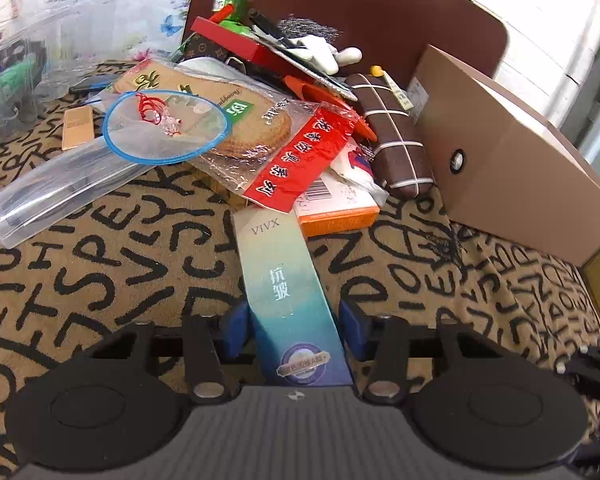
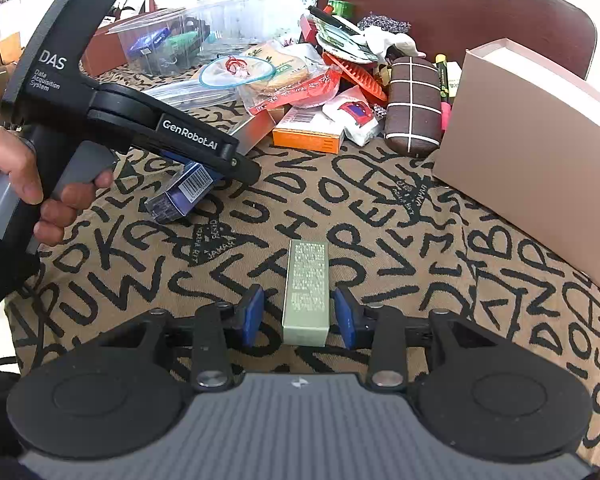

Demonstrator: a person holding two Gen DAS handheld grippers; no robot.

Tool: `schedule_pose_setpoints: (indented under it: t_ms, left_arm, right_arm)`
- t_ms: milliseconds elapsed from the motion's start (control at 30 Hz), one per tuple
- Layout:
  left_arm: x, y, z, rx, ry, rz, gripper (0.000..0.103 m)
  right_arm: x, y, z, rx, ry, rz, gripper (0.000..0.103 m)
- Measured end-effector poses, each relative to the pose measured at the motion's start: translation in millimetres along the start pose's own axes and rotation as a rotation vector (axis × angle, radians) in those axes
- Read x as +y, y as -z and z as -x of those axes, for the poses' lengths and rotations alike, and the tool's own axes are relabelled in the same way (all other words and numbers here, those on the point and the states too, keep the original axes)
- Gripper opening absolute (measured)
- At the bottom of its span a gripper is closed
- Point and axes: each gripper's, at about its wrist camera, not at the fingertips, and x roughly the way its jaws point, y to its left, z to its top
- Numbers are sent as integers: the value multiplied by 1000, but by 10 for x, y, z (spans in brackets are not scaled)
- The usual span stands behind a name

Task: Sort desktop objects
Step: 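Carry the VIVX box with the left tool into the box while the right tool carries the green box there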

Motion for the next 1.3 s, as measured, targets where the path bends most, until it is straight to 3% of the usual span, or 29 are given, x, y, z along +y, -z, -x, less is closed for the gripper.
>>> schedule_pose_setpoints:
  t_ms: [67,167,233,300,367,433,500,533,600,733,833,900,1033,1300]
  left_arm:
    - [-10,35,65,15,33,-52,49]
    - [-116,160,169,50,76,-207,44]
    - [-171,209,193,52,49,-246,45]
    - [-198,199,168,51,18,-236,61]
    - [-207,176,113,51,-16,-220,65]
    - [-224,159,89,47,-31,-226,63]
    - [-234,150,80,48,-14,-231,45]
    - [-235,130,74,49,-4,-231,44]
    - [-251,118,61,52,-11,-231,44]
    - [-311,118,15,48,-33,-240,54]
    - [-337,130,-11,40,-32,-256,51]
    - [-334,126,-4,35,-23,-260,41]
    - [-334,135,22,33,-18,-249,41]
    - [-422,73,255,-17,43,-223,40]
  right_arm:
    - [2,-5,-13,2,-3,2,38]
    - [-5,-8,-19,4,-8,-1,38]
    - [-15,-13,-30,5,-12,-9,38]
    - [-18,-17,-45,6,-8,-14,38]
    - [-15,-25,-45,5,-4,-17,38]
    - [-5,-27,-36,2,-2,-7,38]
    - [-12,-28,-32,2,-2,-4,38]
    - [-18,-29,-34,2,-1,-7,38]
    - [-32,-38,-47,3,1,-12,38]
    - [-19,-55,-60,-5,5,-3,38]
    - [-2,-60,-73,-1,4,3,38]
    - [8,-52,-84,4,2,6,35]
    - [34,-40,-81,2,-16,12,21]
    - [-63,-72,103,-55,-24,-37,21]
